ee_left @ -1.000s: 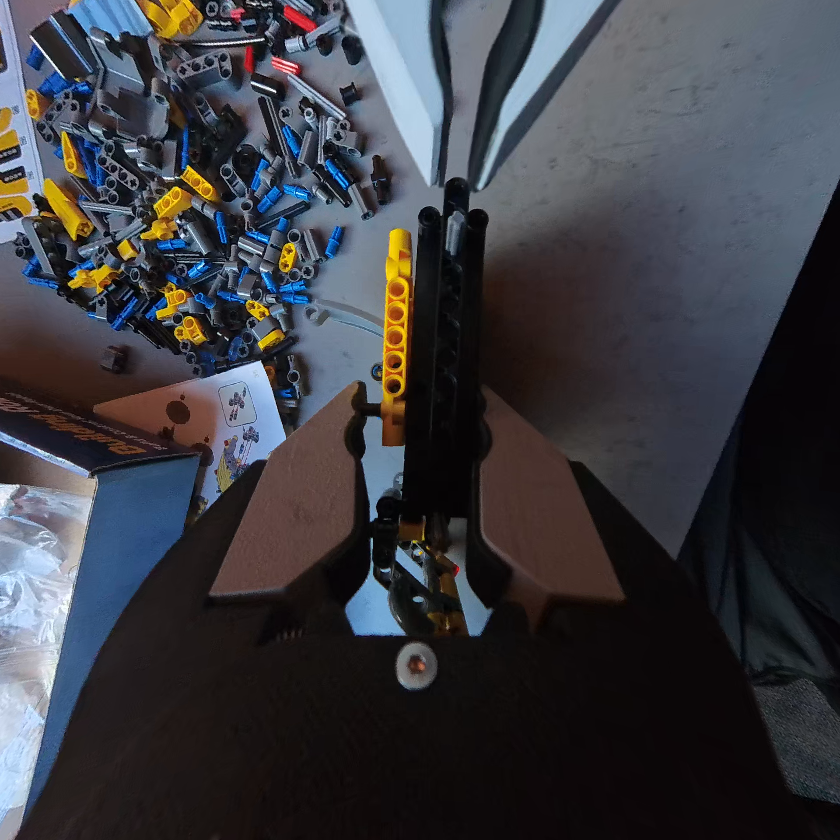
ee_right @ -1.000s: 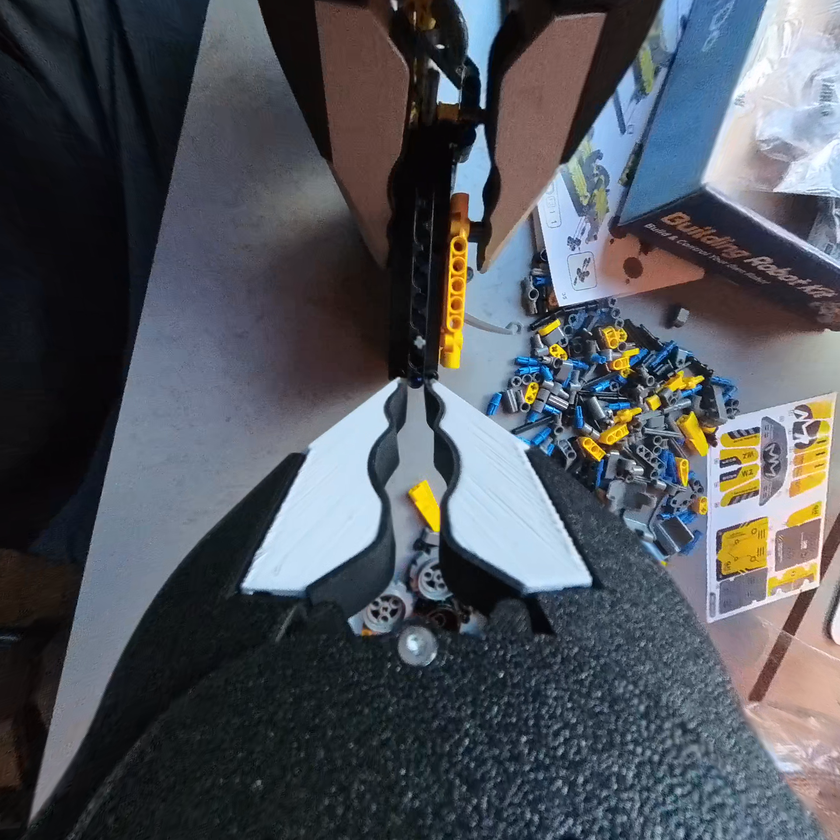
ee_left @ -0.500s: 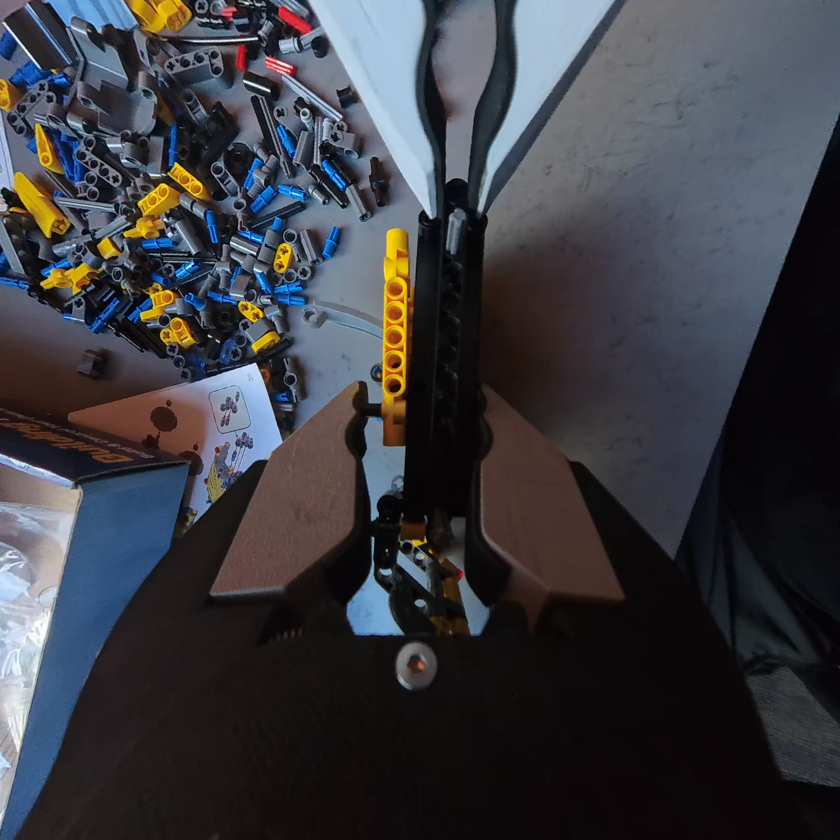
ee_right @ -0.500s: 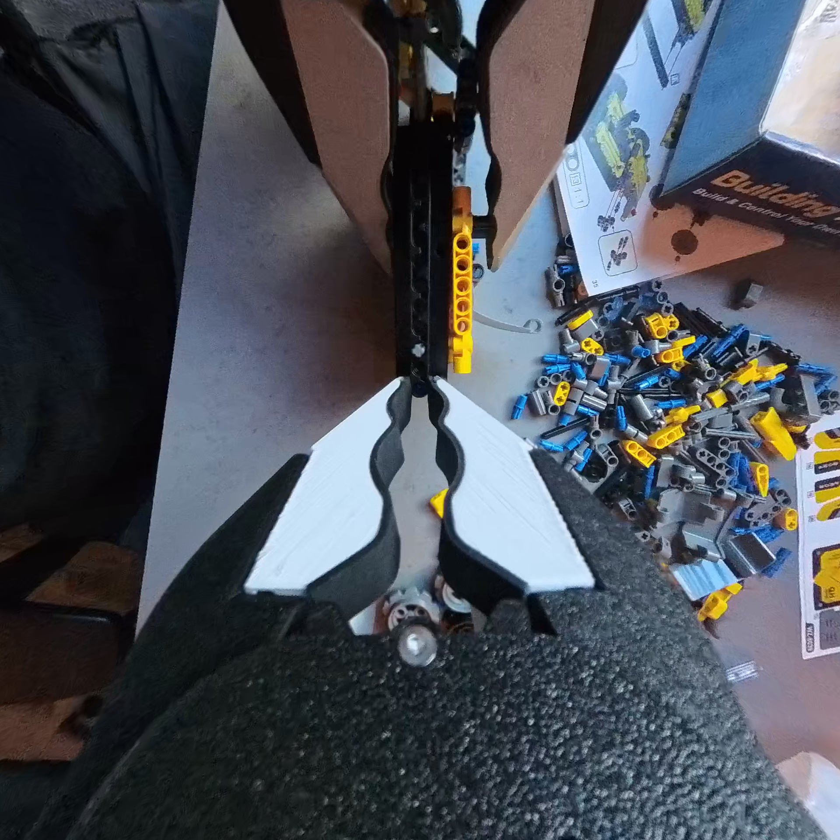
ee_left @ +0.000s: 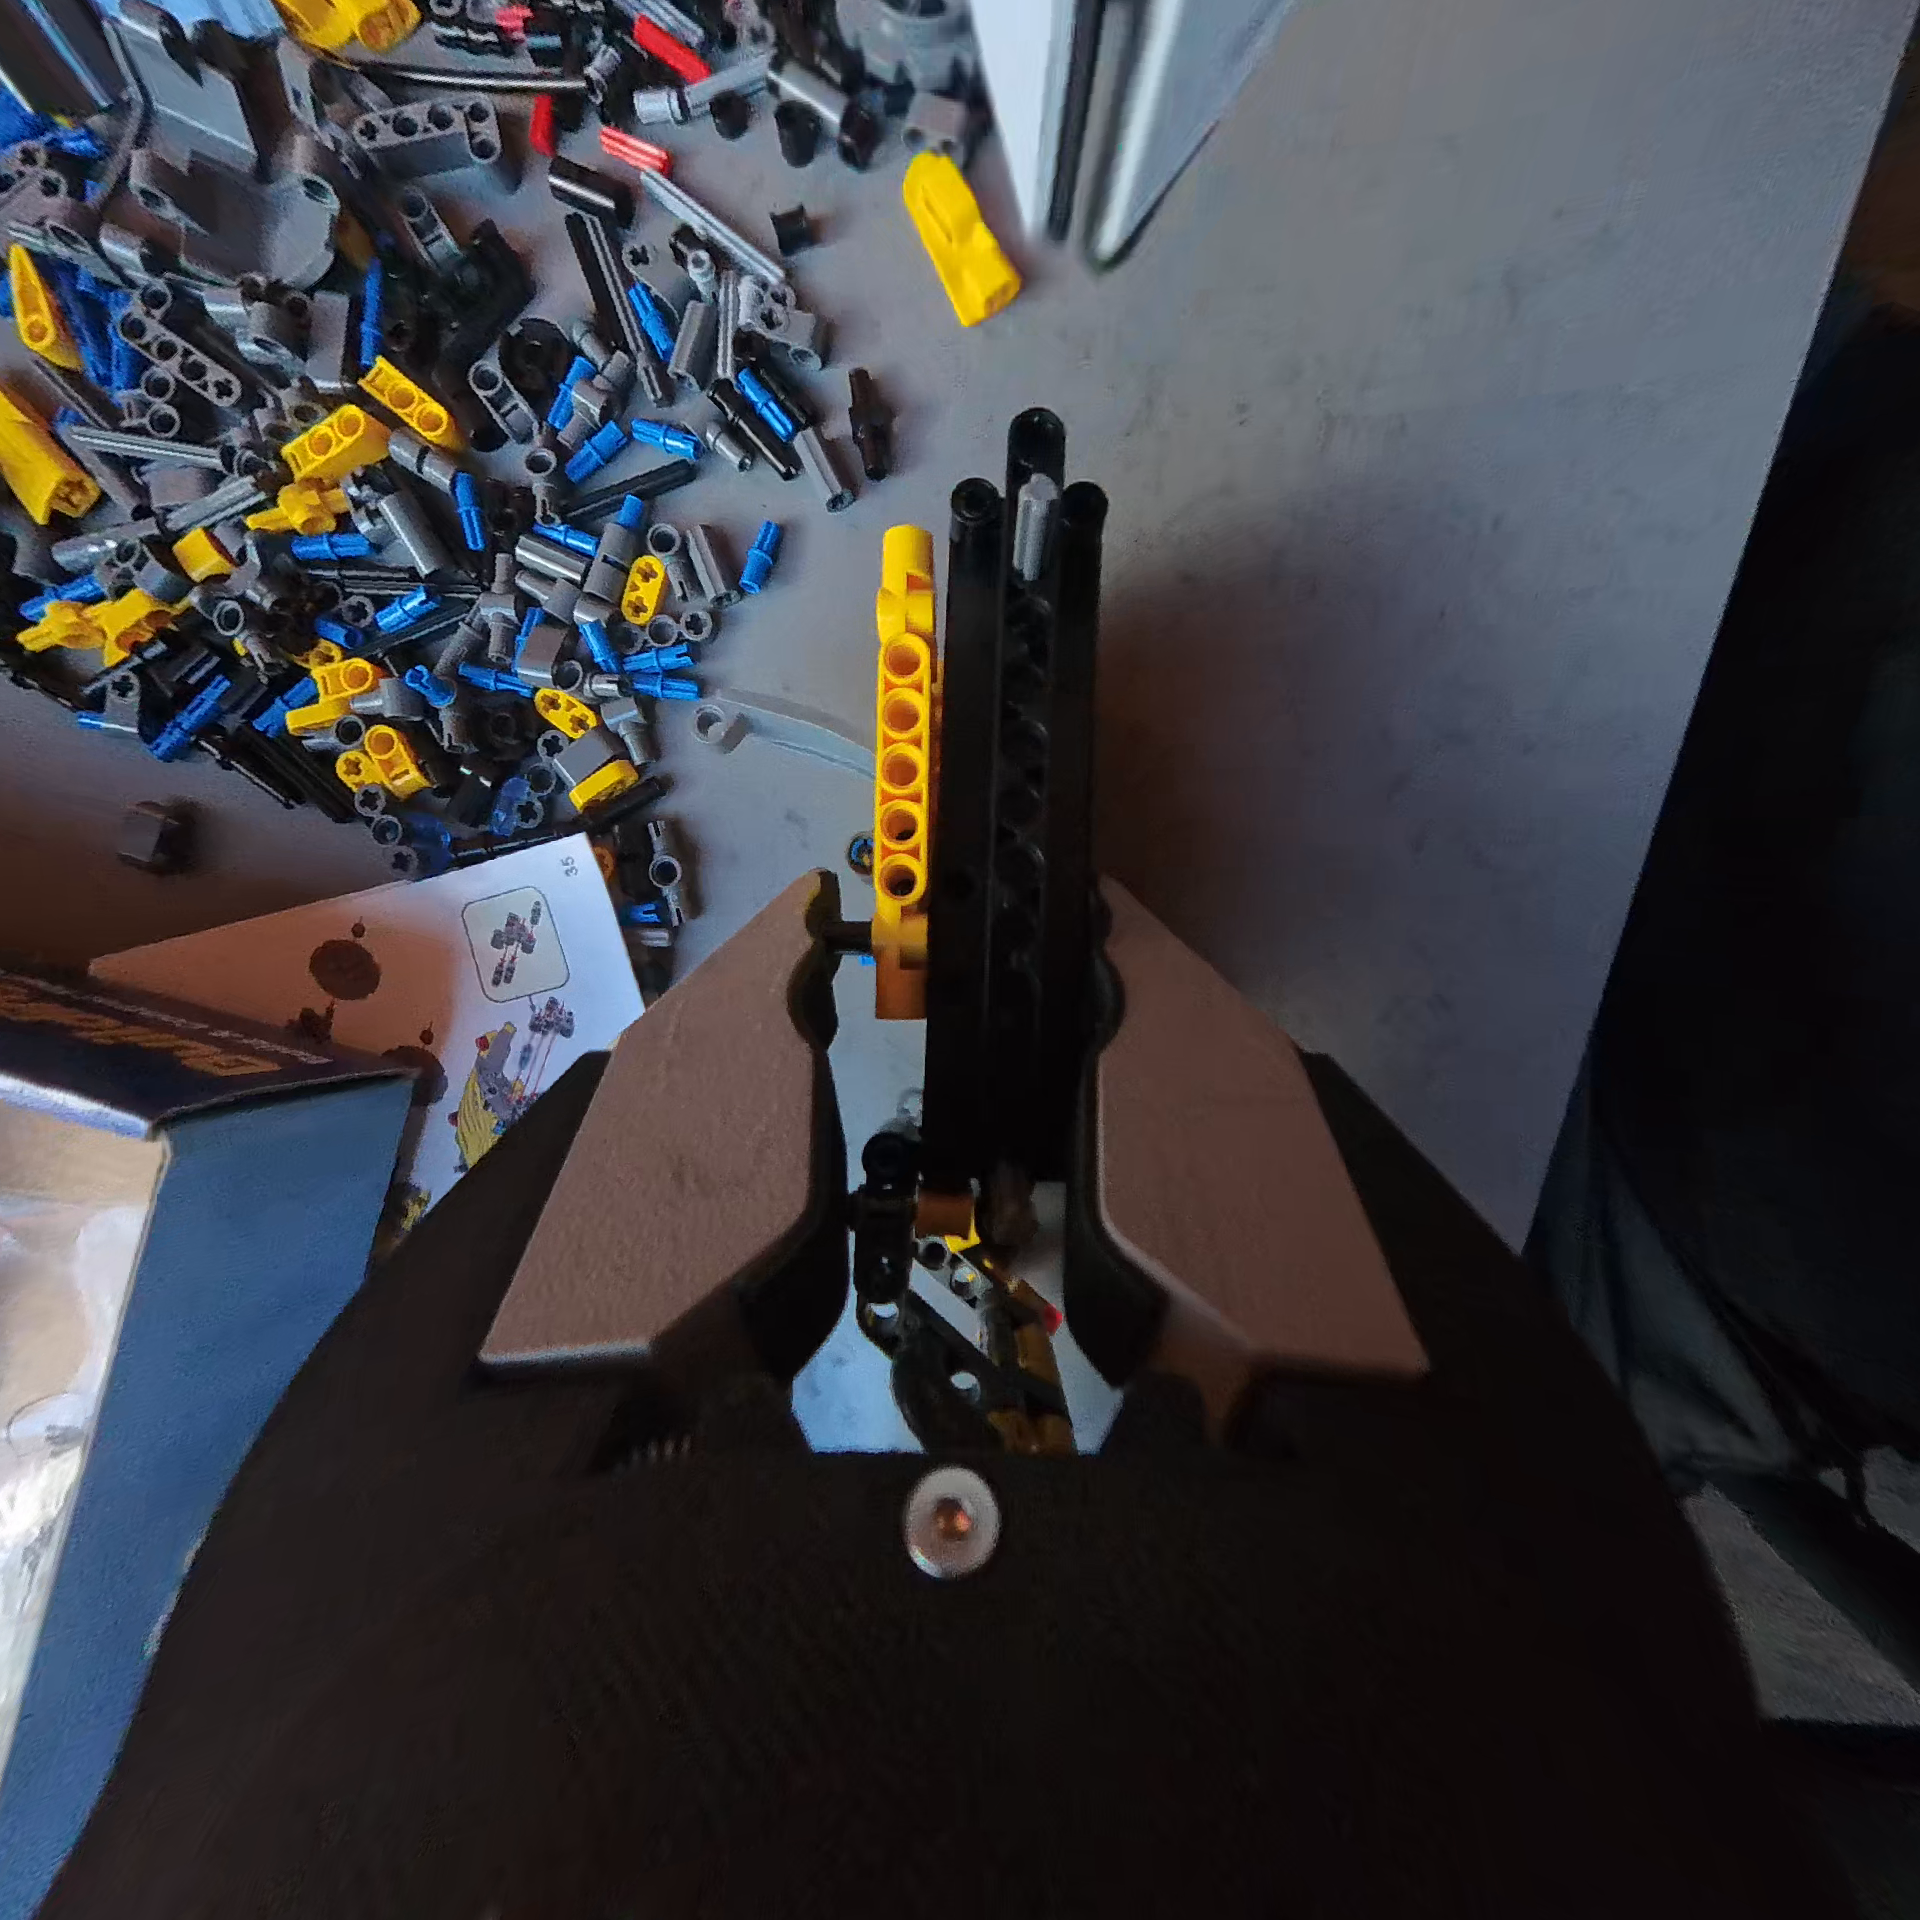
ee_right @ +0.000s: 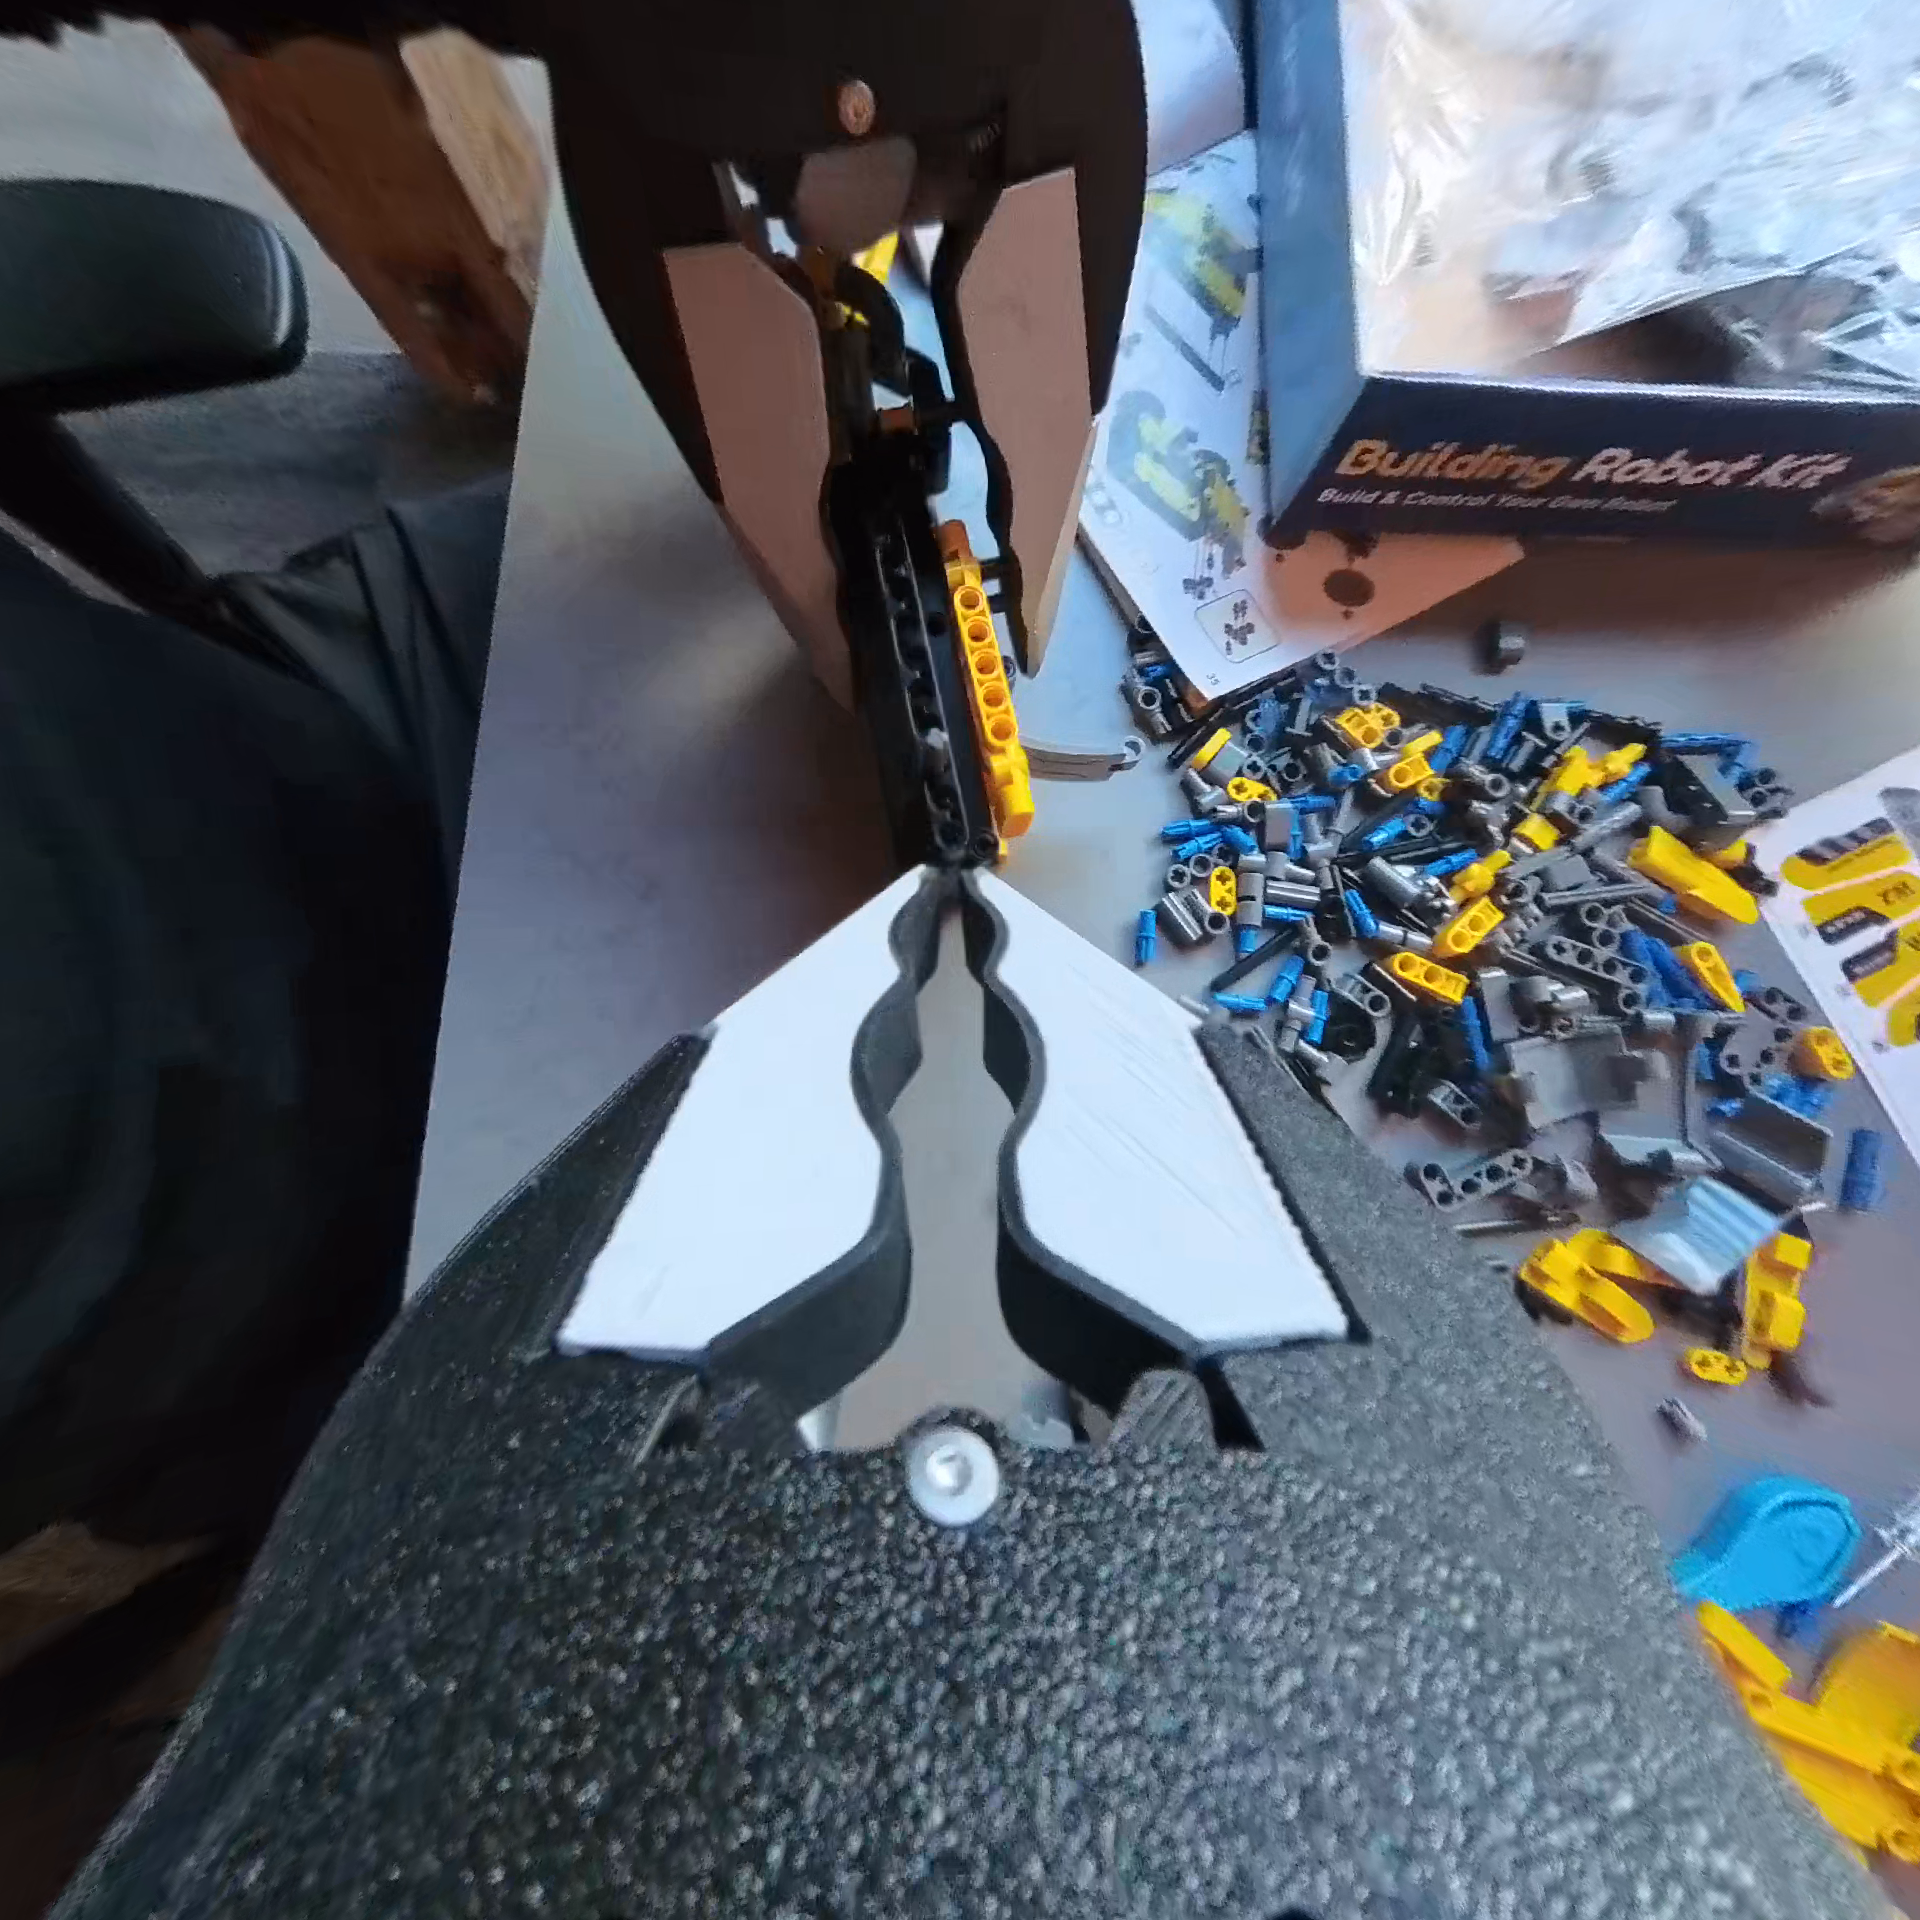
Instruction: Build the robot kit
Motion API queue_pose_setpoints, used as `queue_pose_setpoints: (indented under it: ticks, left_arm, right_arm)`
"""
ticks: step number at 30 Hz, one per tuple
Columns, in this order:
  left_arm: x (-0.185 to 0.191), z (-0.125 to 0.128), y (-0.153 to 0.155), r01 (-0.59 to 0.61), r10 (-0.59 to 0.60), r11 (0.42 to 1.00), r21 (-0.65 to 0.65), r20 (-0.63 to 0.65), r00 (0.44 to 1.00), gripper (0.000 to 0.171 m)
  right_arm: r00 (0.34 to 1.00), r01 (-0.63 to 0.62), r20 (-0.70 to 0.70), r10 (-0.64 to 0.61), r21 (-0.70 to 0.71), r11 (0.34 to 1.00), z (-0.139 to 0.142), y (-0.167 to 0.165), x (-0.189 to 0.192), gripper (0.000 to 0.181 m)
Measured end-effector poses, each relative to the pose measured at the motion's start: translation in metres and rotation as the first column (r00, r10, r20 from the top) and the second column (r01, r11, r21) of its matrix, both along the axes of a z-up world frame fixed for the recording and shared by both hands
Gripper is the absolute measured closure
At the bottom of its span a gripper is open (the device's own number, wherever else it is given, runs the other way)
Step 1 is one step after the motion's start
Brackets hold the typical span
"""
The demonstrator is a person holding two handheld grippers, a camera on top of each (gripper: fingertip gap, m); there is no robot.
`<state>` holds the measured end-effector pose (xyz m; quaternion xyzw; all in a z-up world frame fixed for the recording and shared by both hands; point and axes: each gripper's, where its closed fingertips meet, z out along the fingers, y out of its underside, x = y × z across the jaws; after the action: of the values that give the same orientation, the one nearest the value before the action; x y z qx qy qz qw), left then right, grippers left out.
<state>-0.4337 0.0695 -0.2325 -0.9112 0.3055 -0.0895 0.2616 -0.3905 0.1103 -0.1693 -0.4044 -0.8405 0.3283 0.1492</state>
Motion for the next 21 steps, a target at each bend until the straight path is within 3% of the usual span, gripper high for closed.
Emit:
queue_pose_setpoints:
  ticks: [4, 7, 9, 12, 17, 19, 21]
  left_arm:
    - [-0.001, 0.001, 0.001, 0.015, -0.014, 1.000, -0.016, 0.035, 0.999, 0.129]
    - [-0.001, 0.001, 0.002, 0.011, -0.009, 1.000, -0.024, 0.051, 0.999, 0.129]
    - [-0.002, 0.001, 0.002, 0.009, -0.008, 1.000, -0.025, 0.052, 0.999, 0.129]
    - [-0.001, 0.001, 0.001, 0.006, -0.005, 1.000, -0.015, 0.032, 0.999, 0.129]
    - [0.001, 0.001, 0.000, 0.007, -0.007, 1.000, 0.024, -0.026, 1.000, 0.129]
    - [0.002, 0.001, 0.000, 0.007, -0.006, 1.000, 0.027, -0.029, 1.000, 0.129]
    - [0.003, 0.001, 0.001, 0.004, -0.003, 0.999, 0.033, -0.026, 1.000, 0.129]
  right_arm:
    - [0.999, 0.012, -0.032, -0.010, 0.051, 0.999, 0.000, -0.002, -0.001, 0.181]
    - [0.983, 0.102, -0.161, -0.089, 0.073, 0.992, 0.001, 0.004, -0.015, 0.181]
    - [0.953, 0.173, -0.245, -0.176, -0.036, 0.984, 0.012, 0.010, -0.021, 0.181]
    - [0.944, 0.064, -0.292, -0.152, -0.290, 0.955, 0.032, -0.012, -0.009, 0.181]
    - [0.856, 0.008, -0.509, -0.091, -0.162, 0.987, 0.041, -0.013, 0.004, 0.181]
    - [0.878, 0.039, -0.471, -0.087, -0.111, 0.993, 0.025, -0.010, 0.001, 0.174]
    - [0.910, 0.025, -0.411, -0.065, -0.103, 0.994, 0.010, -0.015, 0.001, 0.181]
